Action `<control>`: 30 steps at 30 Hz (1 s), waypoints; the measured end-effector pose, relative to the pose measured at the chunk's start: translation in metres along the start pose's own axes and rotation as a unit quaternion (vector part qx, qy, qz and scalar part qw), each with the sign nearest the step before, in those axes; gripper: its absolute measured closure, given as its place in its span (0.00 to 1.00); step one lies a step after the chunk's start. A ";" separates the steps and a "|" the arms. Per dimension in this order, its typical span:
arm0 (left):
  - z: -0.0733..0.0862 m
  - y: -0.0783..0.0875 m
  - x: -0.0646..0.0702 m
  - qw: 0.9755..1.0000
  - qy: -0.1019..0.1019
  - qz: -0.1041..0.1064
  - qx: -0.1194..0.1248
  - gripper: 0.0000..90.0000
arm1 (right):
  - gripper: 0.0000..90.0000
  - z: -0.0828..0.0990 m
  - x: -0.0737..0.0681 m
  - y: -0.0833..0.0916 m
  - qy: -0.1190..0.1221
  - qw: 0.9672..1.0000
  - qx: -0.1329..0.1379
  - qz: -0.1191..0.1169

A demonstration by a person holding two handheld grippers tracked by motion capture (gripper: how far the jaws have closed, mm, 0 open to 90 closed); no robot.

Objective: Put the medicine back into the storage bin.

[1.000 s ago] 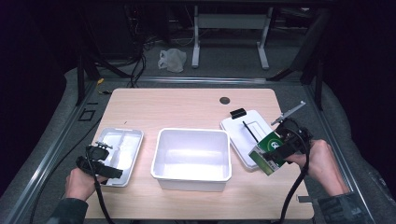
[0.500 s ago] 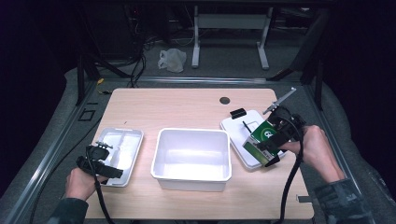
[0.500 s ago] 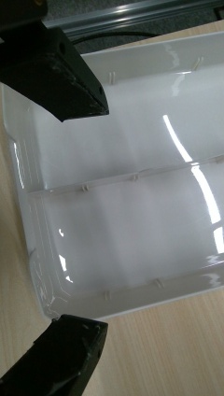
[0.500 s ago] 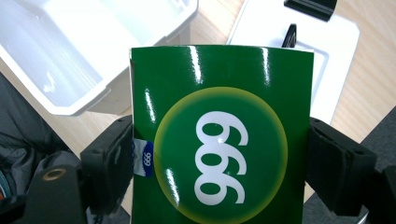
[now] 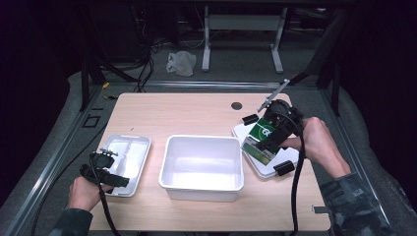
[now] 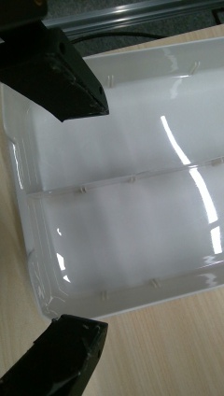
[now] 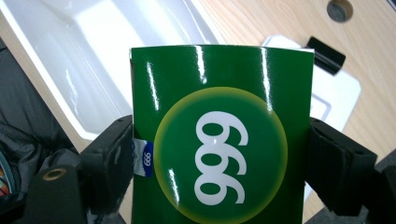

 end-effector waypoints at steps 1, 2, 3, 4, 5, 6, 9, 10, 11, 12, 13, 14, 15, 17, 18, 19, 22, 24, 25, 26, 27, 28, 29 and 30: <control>0.000 0.000 0.000 1.000 0.000 0.000 0.000 0.00 | 0.21 -0.003 -0.002 -0.001 0.005 1.000 -0.002 -0.002; 0.000 0.000 0.000 1.000 -0.001 0.000 0.000 0.00 | 0.21 -0.007 -0.004 -0.002 0.012 1.000 -0.004 -0.004; 0.000 0.000 0.000 1.000 -0.001 0.000 0.000 0.00 | 0.21 -0.007 -0.004 -0.002 0.012 1.000 -0.004 -0.004; 0.000 0.000 0.000 1.000 -0.002 0.000 -0.001 0.00 | 0.21 -0.014 -0.007 -0.006 0.026 1.000 -0.007 -0.013; 0.000 0.000 0.000 1.000 -0.002 0.000 -0.001 0.00 | 0.21 -0.014 -0.007 -0.006 0.026 1.000 -0.007 -0.013; 0.000 0.000 0.000 1.000 -0.002 0.000 -0.001 0.00 | 0.21 -0.021 -0.012 -0.010 0.041 0.999 -0.008 -0.021; 0.000 0.000 0.000 1.000 -0.002 0.000 -0.001 0.00 | 0.21 -0.028 -0.018 -0.016 0.062 0.998 -0.010 -0.025; -0.001 0.000 0.000 1.000 -0.003 -0.001 -0.002 0.00 | 0.21 -0.035 -0.024 -0.021 0.075 0.997 -0.015 -0.032; -0.001 0.000 0.000 1.000 -0.003 -0.001 -0.002 0.00 | 0.21 -0.035 -0.024 -0.021 0.075 0.997 -0.015 -0.032; -0.001 0.000 0.000 1.000 -0.003 0.000 -0.001 0.00 | 0.21 -0.042 -0.031 -0.026 0.092 0.995 -0.018 -0.038; -0.001 0.000 0.000 1.000 -0.003 0.000 -0.001 0.00 | 0.21 -0.042 -0.031 -0.026 0.092 0.995 -0.018 -0.038; -0.001 -0.001 0.001 1.000 -0.005 0.000 -0.001 0.00 | 0.21 -0.048 -0.037 -0.031 0.108 0.993 -0.020 -0.043; -0.001 0.000 0.001 1.000 -0.005 0.000 -0.001 0.00 | 0.21 -0.051 -0.040 -0.033 0.114 0.992 -0.021 -0.044; -0.001 -0.001 0.000 1.000 -0.005 0.000 -0.001 0.00 | 0.21 -0.054 -0.042 -0.036 0.122 0.991 -0.023 -0.044; -0.001 -0.001 0.000 1.000 -0.005 0.000 -0.002 0.00 | 0.21 -0.059 -0.048 -0.041 0.134 0.989 -0.027 -0.050; -0.001 -0.001 0.000 1.000 -0.005 0.000 -0.002 0.00 | 0.21 -0.061 -0.051 -0.044 0.138 0.989 -0.029 -0.050; -0.001 -0.001 0.000 1.000 -0.006 0.001 -0.002 0.00 | 0.21 -0.064 -0.058 -0.053 0.156 0.986 -0.034 -0.055; -0.001 -0.001 0.000 1.000 -0.002 0.002 -0.002 0.00 | 0.21 -0.064 -0.061 -0.061 0.167 0.983 -0.042 -0.061; -0.001 -0.001 0.000 1.000 -0.002 0.002 -0.002 0.00 | 0.21 -0.064 -0.061 -0.061 0.167 0.983 -0.042 -0.061; -0.001 0.000 -0.001 1.000 0.000 0.004 0.000 0.00 | 0.21 -0.063 -0.064 -0.068 0.177 0.981 -0.046 -0.064; -0.001 0.000 -0.001 1.000 0.000 0.004 0.000 0.00 | 0.21 -0.063 -0.064 -0.068 0.177 0.981 -0.046 -0.064; -0.001 0.000 -0.001 1.000 -0.001 0.003 0.001 0.00 | 0.21 -0.061 -0.066 -0.075 0.180 0.980 -0.049 -0.069; -0.001 0.000 -0.001 1.000 0.000 0.004 0.001 0.00 | 0.21 -0.060 -0.067 -0.078 0.184 0.979 -0.053 -0.066; -0.001 0.000 -0.001 1.000 0.000 0.004 0.001 0.00 | 0.21 -0.060 -0.067 -0.078 0.184 0.979 -0.053 -0.066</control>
Point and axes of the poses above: each handheld gripper's, and its own axes: y roughly backward along the jaws, z roughly out of its underside, x roughly to its right, the point moved 4 cm from there along -y, roughly forward along the jaws, and after that the axes turned 10 degrees about -z, right-handed, at the moved point
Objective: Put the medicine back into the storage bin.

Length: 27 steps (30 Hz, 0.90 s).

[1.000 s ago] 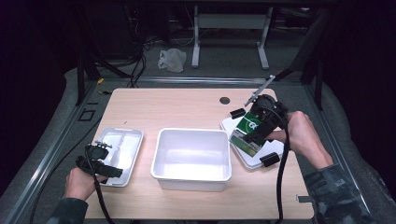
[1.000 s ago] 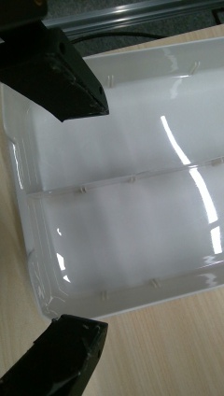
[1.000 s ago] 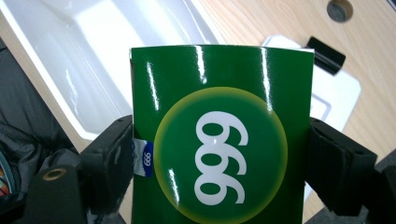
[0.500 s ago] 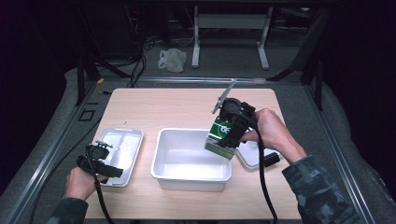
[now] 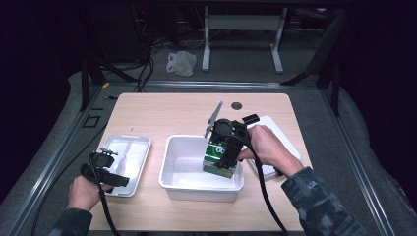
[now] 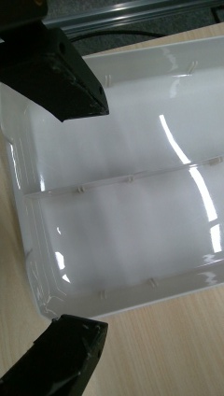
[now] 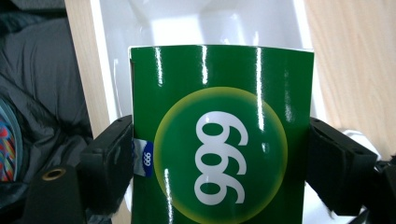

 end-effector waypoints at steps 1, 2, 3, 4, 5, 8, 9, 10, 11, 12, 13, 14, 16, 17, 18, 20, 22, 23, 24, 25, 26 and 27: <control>0.000 0.000 0.000 1.000 0.000 -0.001 0.000 0.00 | 0.21 0.001 0.000 -0.004 0.005 1.000 -0.003 0.003; 0.000 0.000 0.000 1.000 -0.001 0.000 0.000 0.00 | 0.20 0.003 -0.001 -0.012 0.009 1.000 -0.014 0.000; 0.000 0.000 0.000 1.000 -0.002 -0.001 -0.001 0.00 | 0.20 0.003 -0.001 -0.012 0.009 1.000 -0.014 0.000; 0.000 0.000 0.001 1.000 -0.002 -0.001 -0.001 0.00 | 0.20 0.005 -0.002 -0.020 0.011 1.000 -0.020 -0.004; -0.001 0.000 0.001 1.000 -0.003 -0.001 -0.001 0.00 | 0.20 0.006 -0.002 -0.024 0.012 1.000 -0.023 -0.006; 0.000 0.000 0.001 1.000 -0.004 -0.001 -0.001 0.00 | 0.20 0.008 -0.002 -0.035 0.016 0.999 -0.035 -0.011; 0.000 0.000 0.001 1.000 -0.003 -0.001 -0.001 0.00 | 0.20 0.009 -0.002 -0.039 0.015 0.999 -0.038 -0.013; 0.000 0.000 0.001 1.000 -0.001 -0.001 -0.002 0.00 | 0.20 0.010 -0.001 -0.043 0.020 0.999 -0.040 -0.014; 0.000 0.000 0.001 1.000 -0.001 -0.001 -0.002 0.00 | 0.20 0.012 -0.001 -0.046 0.021 0.999 -0.042 -0.015; 0.000 0.000 0.000 1.000 0.000 -0.001 -0.002 0.00 | 0.20 0.013 -0.001 -0.049 0.022 0.999 -0.042 -0.016; 0.000 0.000 0.000 1.000 0.000 -0.001 -0.002 0.00 | 0.20 0.014 -0.001 -0.051 0.021 0.999 -0.045 -0.015; 0.000 0.000 0.001 1.000 -0.001 -0.001 -0.002 0.00 | 0.20 0.015 -0.001 -0.053 0.022 0.999 -0.046 -0.016; -0.001 0.000 0.001 1.000 -0.001 -0.001 -0.002 0.00 | 0.20 0.017 0.000 -0.058 0.027 0.998 -0.047 -0.019; -0.001 -0.001 0.001 1.000 -0.001 0.000 -0.002 0.00 | 0.20 0.017 0.000 -0.060 0.030 0.998 -0.045 -0.021; -0.001 -0.001 0.001 1.000 -0.001 0.000 -0.002 0.00 | 0.20 0.019 0.000 -0.062 0.029 0.998 -0.050 -0.024; 0.000 -0.001 0.001 1.000 -0.001 0.000 -0.002 0.00 | 0.20 0.020 0.001 -0.066 0.038 0.998 -0.049 -0.025; -0.001 -0.001 0.001 1.000 -0.001 0.000 -0.002 0.00 | 0.20 0.023 0.002 -0.069 0.038 0.997 -0.056 -0.028; -0.001 -0.001 0.001 1.000 -0.001 0.000 -0.002 0.00 | 0.20 0.024 0.002 -0.071 0.037 0.997 -0.055 -0.030; -0.001 -0.001 0.001 1.000 -0.001 0.000 -0.003 0.00 | 0.20 0.024 0.004 -0.072 0.040 0.997 -0.053 -0.030; -0.001 -0.001 0.001 1.000 -0.003 0.001 -0.003 0.00 | 0.20 0.025 0.004 -0.073 0.039 0.997 -0.059 -0.031; -0.001 -0.001 0.001 1.000 -0.003 0.000 -0.003 0.00 | 0.20 0.026 0.005 -0.074 0.041 0.997 -0.058 -0.030; -0.001 -0.001 0.001 1.000 -0.003 0.000 -0.003 0.00 | 0.20 0.026 0.005 -0.074 0.041 0.997 -0.058 -0.030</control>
Point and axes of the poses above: each handheld gripper's, and its own axes: y roughly backward along the jaws, z roughly out of its underside, x roughly to its right, the point moved 4 cm from there along -y, roughly forward along the jaws, and after that the axes turned 10 degrees about -z, right-handed, at the moved point
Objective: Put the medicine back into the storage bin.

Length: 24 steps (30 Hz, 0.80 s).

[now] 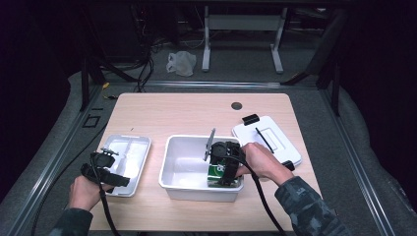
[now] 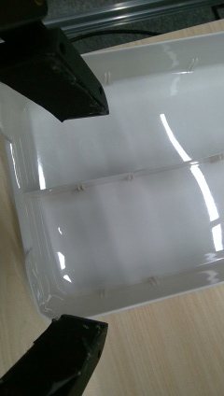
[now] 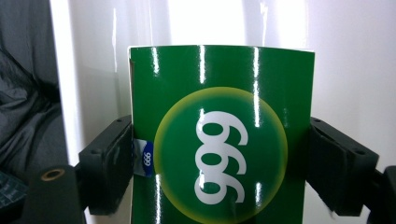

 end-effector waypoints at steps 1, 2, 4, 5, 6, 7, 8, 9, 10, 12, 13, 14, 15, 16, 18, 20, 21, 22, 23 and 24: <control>0.000 0.000 0.000 1.000 0.000 0.000 0.000 0.00 | 0.20 0.000 0.001 -0.002 -0.001 1.000 -0.002 0.000; 0.000 0.000 0.000 1.000 0.000 -0.001 -0.001 0.00 | 0.20 0.000 0.001 -0.004 -0.002 1.000 -0.005 -0.004; 0.000 0.000 0.000 1.000 -0.001 0.000 -0.001 0.00 | 0.20 0.000 0.001 -0.008 0.002 1.000 -0.009 0.002; 0.000 0.000 0.000 1.000 -0.001 -0.001 -0.001 0.00 | 0.20 0.000 0.001 -0.010 0.006 1.000 -0.013 -0.004; 0.000 0.000 0.000 1.000 -0.001 -0.001 -0.001 0.00 | 0.20 0.000 0.001 -0.010 0.006 1.000 -0.013 -0.004; 0.000 0.000 0.000 1.000 -0.001 -0.001 -0.001 0.00 | 0.20 0.000 0.001 -0.015 0.005 1.000 -0.022 -0.007; 0.000 0.000 0.000 1.000 -0.001 0.000 -0.001 0.00 | 0.20 -0.001 0.001 -0.017 0.010 1.000 -0.021 -0.003; 0.000 0.000 0.000 1.000 -0.001 0.000 -0.001 0.00 | 0.19 -0.001 0.001 -0.019 0.011 1.000 -0.025 -0.007; 0.000 0.000 0.000 1.000 -0.001 0.000 -0.001 0.00 | 0.19 -0.001 0.001 -0.019 0.011 1.000 -0.025 -0.007; 0.000 0.000 0.000 1.000 -0.001 -0.001 -0.001 0.00 | 0.19 -0.001 0.002 -0.021 0.014 0.999 -0.031 -0.006; 0.000 0.000 0.000 1.000 -0.002 -0.001 -0.002 0.00 | 0.19 -0.001 0.003 -0.023 0.013 0.999 -0.028 -0.007; 0.000 0.000 0.000 1.000 -0.002 -0.001 -0.002 0.00 | 0.19 -0.001 0.003 -0.023 0.013 0.999 -0.028 -0.007; 0.000 0.000 0.000 1.000 -0.002 -0.001 -0.002 0.00 | 0.19 -0.001 0.004 -0.024 0.012 0.999 -0.029 -0.012; 0.000 0.000 0.000 1.000 -0.002 -0.001 -0.002 0.00 | 0.19 -0.001 0.004 -0.024 0.012 0.999 -0.029 -0.012; 0.000 -0.001 0.000 1.000 -0.002 -0.001 -0.002 0.00 | 0.18 0.000 0.006 -0.026 0.009 0.999 -0.031 -0.012; 0.000 -0.001 0.001 1.000 -0.003 -0.001 -0.002 0.00 | 0.18 0.000 0.007 -0.031 0.007 0.999 -0.031 -0.018; 0.000 0.000 0.000 1.000 -0.003 -0.001 -0.001 0.00 | 0.18 0.000 0.008 -0.032 0.005 0.999 -0.032 -0.019; 0.000 0.000 0.000 1.000 -0.003 -0.001 -0.001 0.00 | 0.18 0.000 0.008 -0.032 0.005 0.999 -0.032 -0.019; 0.000 0.000 0.000 1.000 -0.003 -0.001 -0.002 0.00 | 0.18 0.001 0.009 -0.033 0.004 0.999 -0.032 -0.023; 0.000 0.000 0.000 1.000 -0.003 -0.002 -0.002 0.00 | 0.18 0.001 0.010 -0.034 0.003 0.999 -0.034 -0.019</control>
Point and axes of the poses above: each handheld gripper's, and its own axes: y roughly backward along the jaws, z roughly out of its underside, x roughly to its right, the point moved 4 cm from there along -y, roughly forward along the jaws, and after that the axes turned 10 degrees about -z, right-handed, at the moved point
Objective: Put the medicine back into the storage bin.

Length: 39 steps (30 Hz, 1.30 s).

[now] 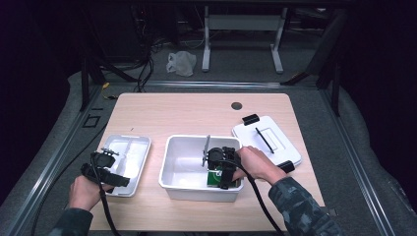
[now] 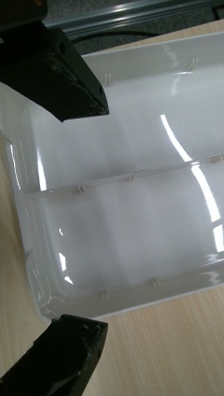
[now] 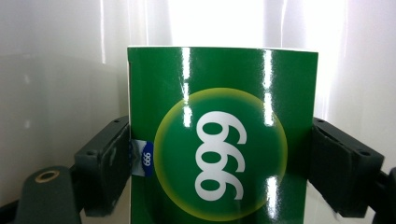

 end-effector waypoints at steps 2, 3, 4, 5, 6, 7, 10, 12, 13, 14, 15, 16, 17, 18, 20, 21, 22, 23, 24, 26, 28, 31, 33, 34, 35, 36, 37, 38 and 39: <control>0.000 0.000 0.000 1.000 0.000 0.000 0.000 0.00 | 0.18 0.001 0.001 0.000 -0.002 1.000 -0.003 -0.006; 0.000 0.000 0.001 1.000 -0.001 0.000 0.000 0.00 | 0.17 0.001 0.002 -0.001 -0.003 1.000 0.001 -0.005; 0.000 0.000 0.001 1.000 -0.001 0.000 0.000 0.00 | 0.17 0.001 0.002 -0.001 -0.003 1.000 0.001 -0.005; -0.001 0.000 0.001 1.000 -0.001 0.001 0.000 0.00 | 0.17 0.001 0.003 -0.001 -0.007 1.000 0.002 -0.007; -0.001 0.000 0.001 1.000 -0.001 0.001 0.000 0.00 | 0.17 0.001 0.003 -0.001 -0.007 1.000 0.002 -0.007; -0.001 0.000 0.001 1.000 -0.002 0.001 0.001 0.00 | 0.17 0.001 0.004 -0.001 -0.009 1.000 0.003 -0.005; 0.000 0.000 0.001 1.000 0.000 0.001 -0.001 0.00 | 0.16 0.002 0.006 -0.004 -0.013 1.000 0.002 -0.008; 0.000 0.000 0.001 1.000 0.000 0.001 -0.001 0.00 | 0.16 0.002 0.007 -0.005 -0.013 1.000 -0.003 -0.014; 0.000 0.000 0.001 1.000 -0.001 0.002 -0.001 0.00 | 0.14 0.001 0.007 -0.004 -0.017 1.000 0.000 -0.024; 0.000 0.000 0.001 1.000 -0.001 0.002 -0.001 0.00 | 0.14 0.001 0.007 -0.004 -0.017 1.000 0.000 -0.024; -0.001 -0.001 0.001 1.000 -0.003 0.002 -0.001 0.00 | 0.14 0.000 0.006 -0.002 -0.016 1.000 0.003 -0.022; -0.001 0.000 0.001 1.000 -0.004 0.003 0.000 0.00 | 0.13 0.000 0.007 -0.001 -0.021 0.999 0.000 -0.027; -0.001 0.000 0.001 1.000 -0.006 0.003 0.000 0.00 | 0.11 0.000 0.007 -0.001 -0.021 0.999 -0.005 -0.028; -0.001 0.000 0.001 1.000 -0.006 0.003 0.000 0.00 | 0.09 0.000 0.008 -0.001 -0.021 0.999 -0.002 -0.026; 0.000 0.000 0.001 1.000 -0.001 0.003 0.002 0.00 | 0.07 0.001 0.008 0.000 -0.023 0.999 -0.003 -0.032; -0.001 0.000 0.000 1.000 0.001 0.004 0.002 0.00 | 0.07 0.002 0.009 0.004 -0.025 0.999 -0.004 -0.024; -0.001 0.000 0.000 1.000 0.001 0.004 0.002 0.00 | 0.07 0.002 0.009 0.004 -0.025 0.999 -0.004 -0.024; -0.001 0.001 0.000 1.000 0.001 0.005 0.003 0.00 | 0.05 0.002 0.008 0.011 -0.030 0.999 0.010 -0.031; -0.001 0.001 0.000 1.000 0.001 0.005 0.003 0.00 | 0.05 0.002 0.008 0.011 -0.030 0.999 0.010 -0.031; -0.001 0.001 0.000 1.000 0.000 0.005 0.004 0.00 | 0.05 0.003 0.008 0.020 -0.035 0.999 0.028 -0.027; -0.002 0.002 0.001 1.000 0.002 0.004 0.005 0.00 | 0.01 0.005 0.009 0.029 -0.048 0.997 0.045 -0.029; -0.002 0.004 0.000 1.000 0.000 0.003 0.006 0.00 | 0.01 0.009 0.003 0.051 -0.058 0.995 0.078 -0.015; -0.002 0.004 0.000 1.000 0.001 0.003 0.006 0.00 | 0.01 0.010 0.002 0.057 -0.060 0.994 0.087 -0.007; -0.002 0.004 -0.001 1.000 0.001 0.003 0.006 0.00 | 0.01 0.012 -0.001 0.063 -0.063 0.993 0.097 -0.004; -0.002 0.005 -0.001 1.000 0.004 0.003 0.006 0.00 | 0.02 0.017 -0.005 0.073 -0.081 0.990 0.110 0.013; -0.002 0.005 -0.001 1.000 0.004 0.003 0.006 0.00 | 0.02 0.017 -0.005 0.073 -0.081 0.990 0.110 0.013; -0.002 0.005 -0.001 1.000 0.004 0.004 0.007 0.00 | 0.02 0.021 -0.007 0.078 -0.087 0.989 0.116 0.017; -0.002 0.006 -0.001 1.000 0.006 0.005 0.008 0.00 | 0.02 0.024 -0.009 0.082 -0.098 0.987 0.123 0.024; -0.002 0.006 -0.001 1.000 0.007 0.005 0.009 0.00 | 0.02 0.033 -0.013 0.091 -0.114 0.984 0.133 0.042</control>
Point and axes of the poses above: each handheld gripper's, and its own axes: y roughly backward along the jaws, z roughly out of its underside, x roughly to its right, the point moved 4 cm from there along -y, roughly forward along the jaws, and after that the axes turned 10 degrees about -z, right-handed, at the moved point
